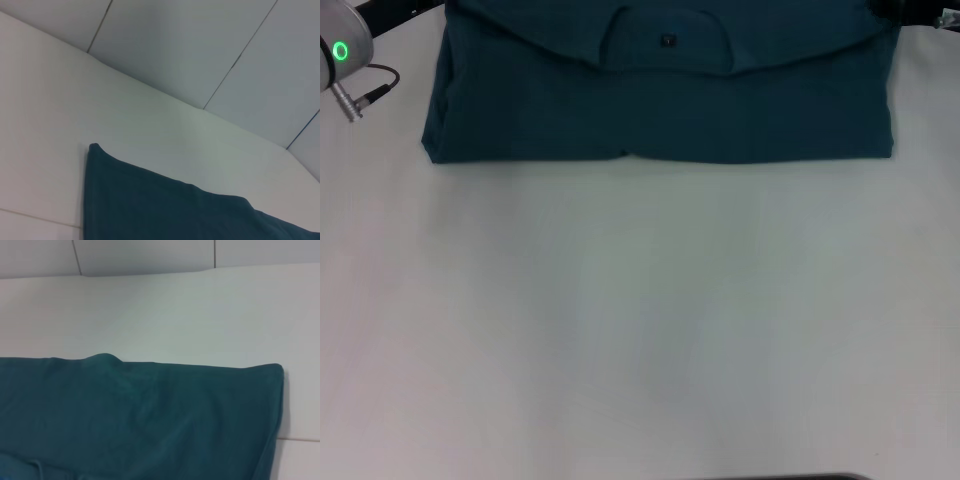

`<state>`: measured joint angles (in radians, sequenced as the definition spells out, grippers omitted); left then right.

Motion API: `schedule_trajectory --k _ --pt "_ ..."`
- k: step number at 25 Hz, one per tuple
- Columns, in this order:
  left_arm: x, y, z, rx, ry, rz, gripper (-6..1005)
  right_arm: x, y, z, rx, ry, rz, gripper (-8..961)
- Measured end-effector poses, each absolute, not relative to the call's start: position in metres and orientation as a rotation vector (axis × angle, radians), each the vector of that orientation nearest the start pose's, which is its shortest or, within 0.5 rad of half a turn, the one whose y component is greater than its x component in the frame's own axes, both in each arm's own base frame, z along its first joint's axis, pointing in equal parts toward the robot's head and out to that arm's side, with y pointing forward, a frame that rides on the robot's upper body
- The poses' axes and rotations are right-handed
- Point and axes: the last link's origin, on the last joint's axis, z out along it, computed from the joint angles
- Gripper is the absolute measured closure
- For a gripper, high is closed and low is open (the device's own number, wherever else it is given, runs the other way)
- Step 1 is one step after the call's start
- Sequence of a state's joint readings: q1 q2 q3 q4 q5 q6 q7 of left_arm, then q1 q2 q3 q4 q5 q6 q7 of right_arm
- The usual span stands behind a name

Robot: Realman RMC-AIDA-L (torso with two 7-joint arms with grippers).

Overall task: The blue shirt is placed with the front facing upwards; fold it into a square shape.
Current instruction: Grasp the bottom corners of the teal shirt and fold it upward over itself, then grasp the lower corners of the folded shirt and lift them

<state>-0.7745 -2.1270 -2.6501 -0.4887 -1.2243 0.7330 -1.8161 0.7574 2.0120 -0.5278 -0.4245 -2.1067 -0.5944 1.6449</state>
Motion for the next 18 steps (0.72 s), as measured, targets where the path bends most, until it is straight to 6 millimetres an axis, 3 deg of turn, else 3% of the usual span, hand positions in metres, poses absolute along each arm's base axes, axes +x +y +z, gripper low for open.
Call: schedule_trajectory --k 7,18 --pt "-0.263 0.447 0.005 -1.838 -1.293 -0.76 427 0.316 0.443 0.051 -1.877 0.997 0.354 384" --pt "-0.262 0.42 0.016 -1.983 -1.25 -0.859 432 0.32 0.404 0.068 -2.038 0.987 0.496 385"
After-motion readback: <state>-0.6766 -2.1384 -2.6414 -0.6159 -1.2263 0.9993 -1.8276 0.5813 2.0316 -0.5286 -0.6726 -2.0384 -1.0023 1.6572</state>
